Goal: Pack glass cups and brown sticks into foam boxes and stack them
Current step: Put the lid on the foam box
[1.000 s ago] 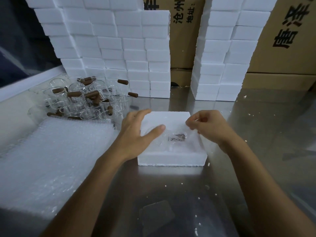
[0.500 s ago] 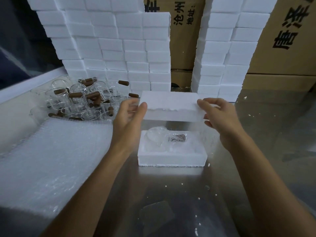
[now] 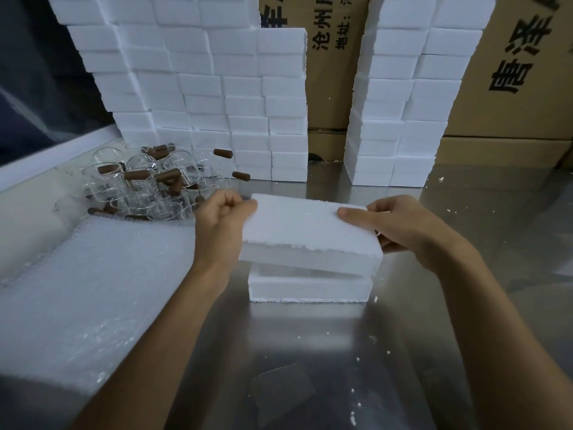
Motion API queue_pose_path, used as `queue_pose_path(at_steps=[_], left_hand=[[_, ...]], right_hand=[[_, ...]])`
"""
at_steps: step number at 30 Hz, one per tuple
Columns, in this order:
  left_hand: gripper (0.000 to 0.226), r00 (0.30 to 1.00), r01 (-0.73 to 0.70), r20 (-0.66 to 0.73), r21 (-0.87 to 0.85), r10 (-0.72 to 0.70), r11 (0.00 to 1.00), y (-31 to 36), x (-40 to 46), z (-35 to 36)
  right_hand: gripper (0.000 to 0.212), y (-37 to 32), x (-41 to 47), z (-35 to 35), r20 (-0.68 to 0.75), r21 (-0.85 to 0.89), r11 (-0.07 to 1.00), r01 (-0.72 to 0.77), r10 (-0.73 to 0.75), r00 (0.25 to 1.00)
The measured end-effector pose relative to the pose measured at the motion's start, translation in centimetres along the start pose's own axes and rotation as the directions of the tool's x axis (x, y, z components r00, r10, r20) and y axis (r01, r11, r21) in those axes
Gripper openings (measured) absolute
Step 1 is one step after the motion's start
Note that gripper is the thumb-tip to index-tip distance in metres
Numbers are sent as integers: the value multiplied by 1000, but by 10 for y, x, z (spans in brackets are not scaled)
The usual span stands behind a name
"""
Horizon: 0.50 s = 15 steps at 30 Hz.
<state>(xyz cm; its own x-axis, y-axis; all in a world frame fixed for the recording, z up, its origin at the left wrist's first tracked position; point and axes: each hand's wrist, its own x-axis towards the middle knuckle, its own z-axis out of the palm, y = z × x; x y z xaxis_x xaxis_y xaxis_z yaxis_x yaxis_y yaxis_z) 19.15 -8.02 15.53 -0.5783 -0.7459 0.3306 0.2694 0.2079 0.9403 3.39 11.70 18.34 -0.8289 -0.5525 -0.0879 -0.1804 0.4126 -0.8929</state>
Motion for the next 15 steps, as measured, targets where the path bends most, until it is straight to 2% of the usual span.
queue_pose_path(at_steps=[3, 7, 10, 15], left_hand=[[25, 998, 3, 62, 39, -5, 999, -9, 0, -1], [34, 998, 3, 68, 155, -14, 988, -25, -3, 3], [33, 996, 52, 61, 165, -63, 985, -31, -2, 6], [18, 993, 91, 59, 150, -101, 984, -33, 3, 3]], right_hand=[[59, 5, 4, 0, 10, -29, 999, -17, 17, 1000], [67, 12, 8, -1, 16, -100, 994, -37, 38, 999], [65, 17, 11, -2, 12, -120, 992, -41, 43, 999], [62, 18, 12, 4, 24, -137, 990, -37, 41, 999]])
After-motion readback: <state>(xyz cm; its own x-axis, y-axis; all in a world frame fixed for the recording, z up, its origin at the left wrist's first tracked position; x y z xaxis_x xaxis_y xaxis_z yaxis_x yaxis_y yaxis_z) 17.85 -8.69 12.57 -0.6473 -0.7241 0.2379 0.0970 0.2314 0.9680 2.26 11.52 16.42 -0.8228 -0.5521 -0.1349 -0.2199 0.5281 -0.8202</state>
